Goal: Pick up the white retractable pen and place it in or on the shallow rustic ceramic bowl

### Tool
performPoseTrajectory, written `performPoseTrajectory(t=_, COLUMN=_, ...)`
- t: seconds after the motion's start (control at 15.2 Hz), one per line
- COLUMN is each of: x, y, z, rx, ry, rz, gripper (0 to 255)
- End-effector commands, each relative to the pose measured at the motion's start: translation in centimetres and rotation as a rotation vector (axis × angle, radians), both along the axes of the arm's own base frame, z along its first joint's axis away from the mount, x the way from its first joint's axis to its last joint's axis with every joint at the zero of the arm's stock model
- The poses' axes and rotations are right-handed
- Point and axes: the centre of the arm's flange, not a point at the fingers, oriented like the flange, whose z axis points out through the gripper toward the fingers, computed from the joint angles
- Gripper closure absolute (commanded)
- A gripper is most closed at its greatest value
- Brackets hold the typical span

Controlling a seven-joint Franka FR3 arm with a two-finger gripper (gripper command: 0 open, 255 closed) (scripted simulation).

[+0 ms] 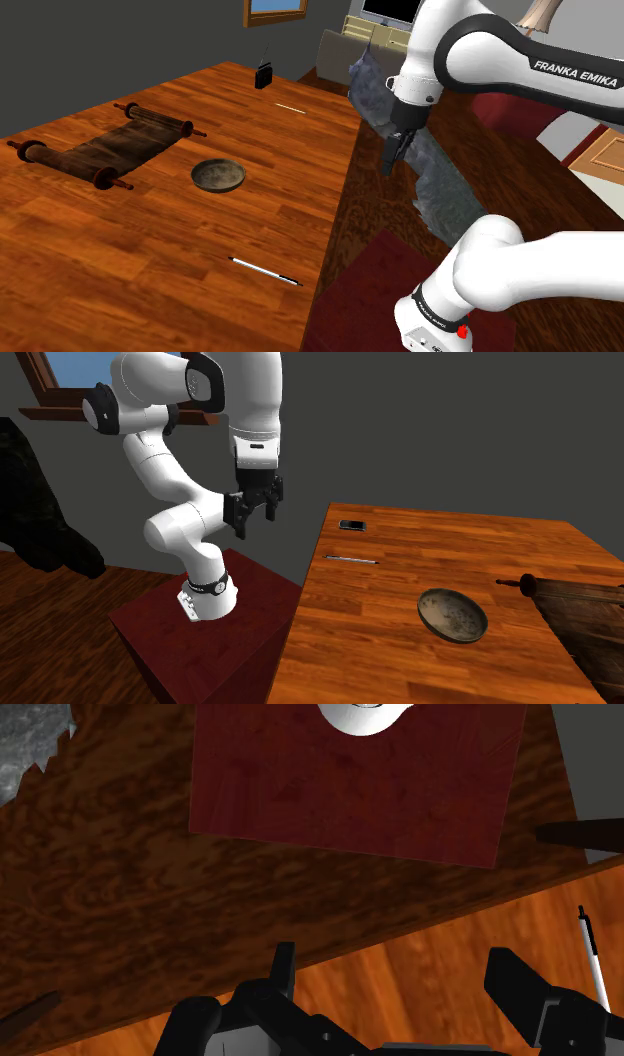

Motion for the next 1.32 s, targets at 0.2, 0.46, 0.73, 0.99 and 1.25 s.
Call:
performPoseTrajectory(t=0.2, x=1.4, y=2.3, z=-2.4, rx=0.034, ry=-0.011, rz=0.036, gripper=0)
performPoseTrajectory(t=0.46, x=3.2, y=5.5, z=-5.4, rx=0.079, ry=-0.025, rz=0.084, gripper=0)
performPoseTrajectory(t=0.73, x=4.9, y=8.9, z=-8.3, rx=0.125, ry=-0.039, rz=0.132, gripper=0)
performPoseTrajectory(t=0.99, x=6.5, y=12.5, z=-10.9, rx=0.17, ry=-0.053, rz=0.18, gripper=0)
performPoseTrajectory(t=1.25, x=7.9, y=16.3, z=-13.4, rx=0.215, ry=-0.068, rz=0.228, gripper=0)
